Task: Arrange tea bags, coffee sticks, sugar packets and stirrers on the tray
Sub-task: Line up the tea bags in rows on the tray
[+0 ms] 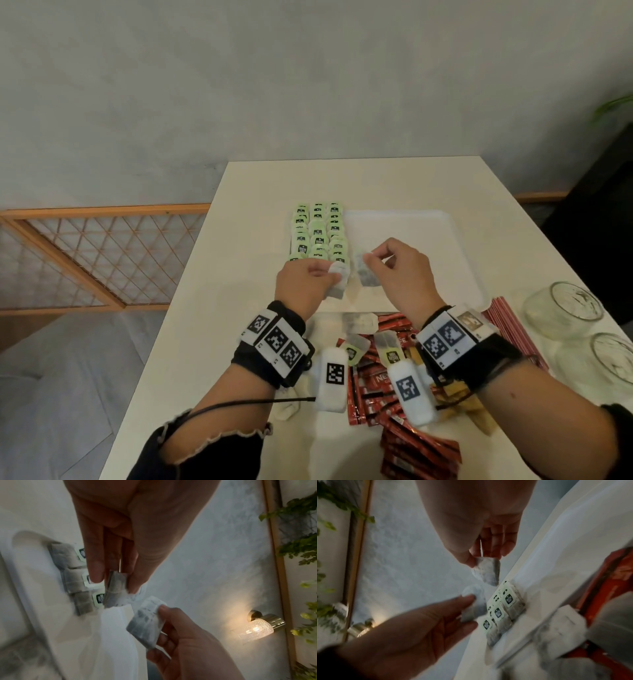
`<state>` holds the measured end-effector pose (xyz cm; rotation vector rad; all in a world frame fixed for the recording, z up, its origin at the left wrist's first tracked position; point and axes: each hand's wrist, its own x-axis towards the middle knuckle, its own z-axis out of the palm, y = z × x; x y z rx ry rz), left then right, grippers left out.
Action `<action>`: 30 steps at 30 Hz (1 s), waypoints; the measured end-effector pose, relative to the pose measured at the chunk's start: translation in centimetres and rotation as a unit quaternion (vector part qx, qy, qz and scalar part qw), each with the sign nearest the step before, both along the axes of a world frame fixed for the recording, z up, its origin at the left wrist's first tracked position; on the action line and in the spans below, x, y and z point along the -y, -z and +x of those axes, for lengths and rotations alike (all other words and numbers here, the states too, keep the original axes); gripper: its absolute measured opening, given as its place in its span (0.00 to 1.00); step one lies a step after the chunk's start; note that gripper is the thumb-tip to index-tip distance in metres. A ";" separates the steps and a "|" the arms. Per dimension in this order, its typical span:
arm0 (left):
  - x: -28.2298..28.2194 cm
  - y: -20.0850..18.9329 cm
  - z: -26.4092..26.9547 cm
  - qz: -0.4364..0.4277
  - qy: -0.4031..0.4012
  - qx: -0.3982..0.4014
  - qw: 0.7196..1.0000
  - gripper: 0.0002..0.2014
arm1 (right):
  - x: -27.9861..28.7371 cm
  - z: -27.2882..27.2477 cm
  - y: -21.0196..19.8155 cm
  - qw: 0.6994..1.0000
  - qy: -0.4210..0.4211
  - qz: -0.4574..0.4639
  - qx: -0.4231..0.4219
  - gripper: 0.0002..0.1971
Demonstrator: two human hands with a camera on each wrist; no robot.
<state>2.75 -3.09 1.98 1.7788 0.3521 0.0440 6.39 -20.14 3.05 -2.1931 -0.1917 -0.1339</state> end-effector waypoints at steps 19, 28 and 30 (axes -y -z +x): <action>2.0 0.5 1.2 -0.045 -0.035 0.016 0.998 0.05 | -0.4 0.8 0.9 0.995 -0.092 -0.017 0.040 0.08; -1.6 2.8 1.8 -0.059 -0.056 -0.020 0.997 0.10 | -1.4 3.2 3.1 0.975 -0.148 -0.055 -0.155 0.03; -2.9 3.2 1.9 -0.048 -0.081 -0.016 0.995 0.10 | -1.4 3.9 3.8 0.968 -0.154 -0.091 -0.174 0.04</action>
